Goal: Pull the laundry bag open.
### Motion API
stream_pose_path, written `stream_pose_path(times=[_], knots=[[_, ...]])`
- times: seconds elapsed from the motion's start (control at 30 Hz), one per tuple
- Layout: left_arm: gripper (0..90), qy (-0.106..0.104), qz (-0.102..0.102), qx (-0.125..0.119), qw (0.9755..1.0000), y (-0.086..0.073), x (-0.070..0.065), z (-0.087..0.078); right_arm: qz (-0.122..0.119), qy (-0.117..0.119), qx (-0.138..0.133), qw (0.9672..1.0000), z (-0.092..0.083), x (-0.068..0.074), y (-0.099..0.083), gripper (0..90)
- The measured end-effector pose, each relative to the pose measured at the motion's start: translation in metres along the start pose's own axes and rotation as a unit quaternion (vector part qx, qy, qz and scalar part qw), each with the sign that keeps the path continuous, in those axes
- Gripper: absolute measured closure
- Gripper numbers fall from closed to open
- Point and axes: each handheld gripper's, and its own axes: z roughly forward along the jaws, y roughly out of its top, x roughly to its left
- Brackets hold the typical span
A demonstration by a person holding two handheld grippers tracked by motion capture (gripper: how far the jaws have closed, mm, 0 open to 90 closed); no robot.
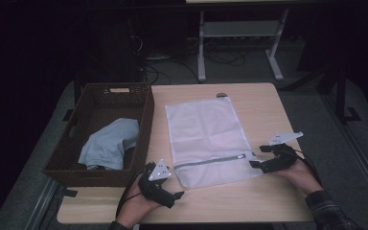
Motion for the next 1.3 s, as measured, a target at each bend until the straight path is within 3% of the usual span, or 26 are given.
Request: stream_pose_path(times=[0.3,0.7,0.83,1.1,1.3], knots=[[0.7,-0.001,0.003,0.003,1.0,0.0,0.001,0.001,-0.014,0.023,-0.004,0.9996,0.015,-0.01,0.004,34.1],[0.7,0.0,0.003,0.003,1.0,0.0,0.001,0.002,-0.04,0.004,-0.007,0.9992,0.024,-0.009,0.003,46.6],[0.8,-0.001,0.003,0.002,1.0,0.0,0.001,0.001,-0.049,-0.004,-0.009,0.9988,0.024,-0.006,0.001,58.3],[0.7,-0.001,0.002,0.0,1.0,0.0,0.001,0.001,-0.039,0.004,-0.011,0.9992,0.023,-0.007,0.001,76.6],[0.8,-0.001,0.003,0.0,1.0,0.001,0.001,0.0,-0.026,0.018,-0.012,0.9994,0.023,-0.009,0.0,83.7]])
